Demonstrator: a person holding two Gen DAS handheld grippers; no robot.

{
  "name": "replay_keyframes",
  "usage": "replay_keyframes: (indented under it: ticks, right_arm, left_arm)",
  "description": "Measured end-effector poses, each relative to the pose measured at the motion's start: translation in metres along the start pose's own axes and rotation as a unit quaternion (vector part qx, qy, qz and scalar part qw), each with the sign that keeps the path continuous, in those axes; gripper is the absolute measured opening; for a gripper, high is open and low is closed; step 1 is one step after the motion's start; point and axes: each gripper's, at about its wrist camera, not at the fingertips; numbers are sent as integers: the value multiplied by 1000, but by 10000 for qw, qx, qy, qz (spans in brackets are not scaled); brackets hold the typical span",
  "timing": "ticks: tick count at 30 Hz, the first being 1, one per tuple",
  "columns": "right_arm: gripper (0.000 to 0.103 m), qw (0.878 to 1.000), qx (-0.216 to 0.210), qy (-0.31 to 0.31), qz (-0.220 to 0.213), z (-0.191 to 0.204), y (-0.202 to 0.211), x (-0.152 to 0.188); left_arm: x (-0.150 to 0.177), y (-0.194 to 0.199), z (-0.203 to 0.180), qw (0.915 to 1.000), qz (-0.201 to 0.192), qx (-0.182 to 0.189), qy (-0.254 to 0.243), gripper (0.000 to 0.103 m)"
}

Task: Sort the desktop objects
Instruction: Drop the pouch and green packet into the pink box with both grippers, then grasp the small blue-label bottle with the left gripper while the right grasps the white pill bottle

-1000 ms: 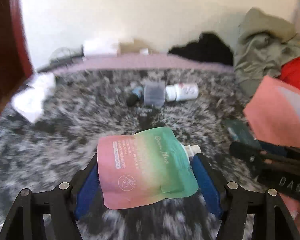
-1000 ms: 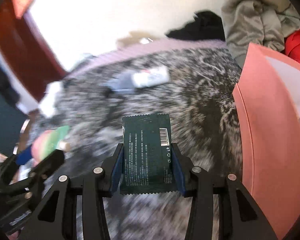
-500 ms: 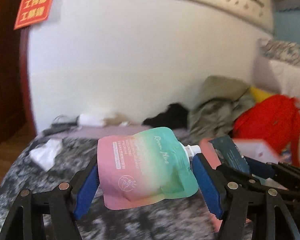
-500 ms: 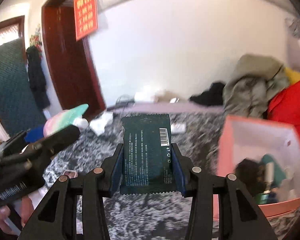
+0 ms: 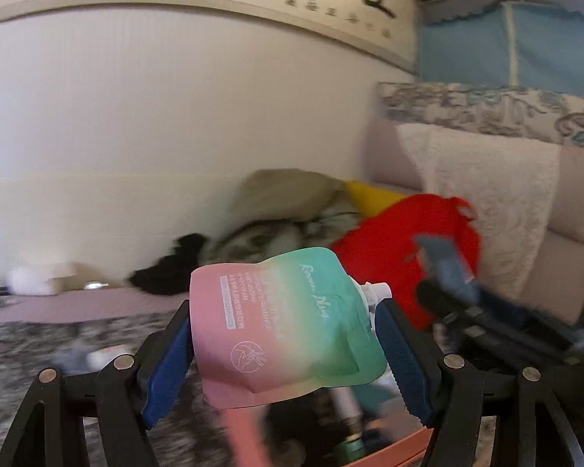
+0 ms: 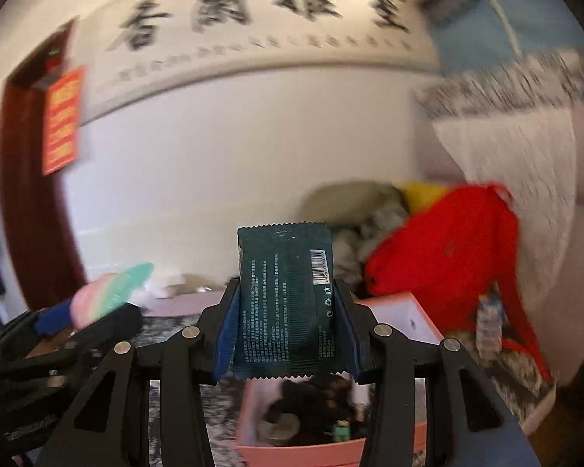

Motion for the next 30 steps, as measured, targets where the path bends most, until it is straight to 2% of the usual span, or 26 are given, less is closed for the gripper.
replay_keyframes:
  ticks: [5,6,7,8,9,11,13,19,26,30]
  right_arm:
    - [49,9976,412,-315,469,-46,-58,10]
    - [54,9961,519,-398,589,-54,-75,14]
    - [65,9938,663,-476,751,-63,-92,19]
    - [91,9897,875,-547,991,-72,-110,27]
    - [99,9845,1087,-618,1230,-81,-129,35]
    - [99,9767,1304,-706,1554,-92,-149,48]
    - [99,9752,1312,-755,1617,-94,-151,53]
    - [99,9800,1144,-731,1458,-75,-150,56]
    - [99,9871,431,-447,1474,14,-153,51]
    - [101,9892,-178,-93,1449,80,-155,61]
  left_arm:
    - [12,-76,-1,9983,509,184,209,79]
    - [19,-91,2,9970,680,202,294,81]
    - [25,-105,6,9954,849,219,380,83]
    - [31,-112,11,9943,941,182,463,88]
    - [37,-119,16,9931,1032,146,546,90]
    - [45,-125,23,9911,1124,97,705,91]
    - [45,-121,31,9907,1094,36,811,92]
    - [47,-97,65,9885,1063,-497,956,95]
    - [58,-33,126,9785,1067,-1462,986,95]
    - [71,9,175,9661,1151,-2111,942,95]
Point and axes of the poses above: each gripper's, at about its wrist camera, not at the fingertips, and y roughly against the way its jaws point, z to its left, x to its underside, and after that the axes turned 4 degrees about x, right-handed
